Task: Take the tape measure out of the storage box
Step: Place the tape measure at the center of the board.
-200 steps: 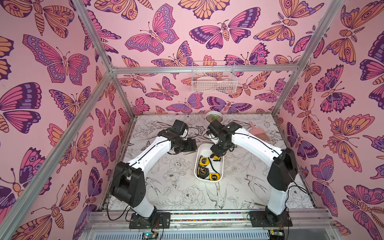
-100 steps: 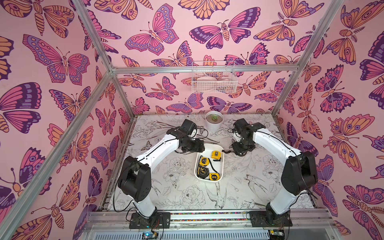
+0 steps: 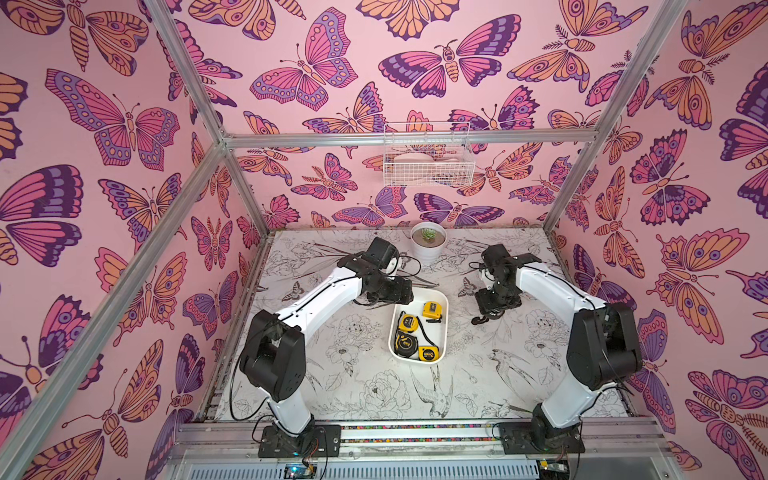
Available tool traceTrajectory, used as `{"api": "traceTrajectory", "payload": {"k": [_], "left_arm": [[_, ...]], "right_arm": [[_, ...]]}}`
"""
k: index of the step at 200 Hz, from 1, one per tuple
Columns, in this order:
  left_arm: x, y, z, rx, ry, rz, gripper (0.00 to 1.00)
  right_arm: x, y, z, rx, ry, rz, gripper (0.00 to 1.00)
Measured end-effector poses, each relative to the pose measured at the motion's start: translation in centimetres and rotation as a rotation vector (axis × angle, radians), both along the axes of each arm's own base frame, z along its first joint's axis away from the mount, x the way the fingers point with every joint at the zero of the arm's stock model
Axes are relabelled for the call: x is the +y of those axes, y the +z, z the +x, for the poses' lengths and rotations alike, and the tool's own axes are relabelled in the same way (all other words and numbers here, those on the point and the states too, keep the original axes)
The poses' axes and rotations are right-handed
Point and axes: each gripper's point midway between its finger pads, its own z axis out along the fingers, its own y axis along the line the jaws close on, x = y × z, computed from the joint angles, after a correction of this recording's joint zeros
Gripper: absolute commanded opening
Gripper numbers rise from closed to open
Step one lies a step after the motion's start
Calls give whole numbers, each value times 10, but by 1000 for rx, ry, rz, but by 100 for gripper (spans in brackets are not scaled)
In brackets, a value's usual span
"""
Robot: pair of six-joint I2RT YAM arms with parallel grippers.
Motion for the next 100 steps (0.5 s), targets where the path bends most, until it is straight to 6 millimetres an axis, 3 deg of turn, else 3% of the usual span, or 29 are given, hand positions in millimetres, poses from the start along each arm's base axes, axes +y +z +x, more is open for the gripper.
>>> {"api": "traceTrajectory", "payload": {"k": [45, 100], "left_arm": [[1, -8, -2, 17, -1, 45, 82], [8, -15, -5, 30, 6, 99, 81]], "right_arm": [[-7, -56, -2, 70, -31, -40, 58], [-9, -56, 9, 24, -57, -27, 73]]}}
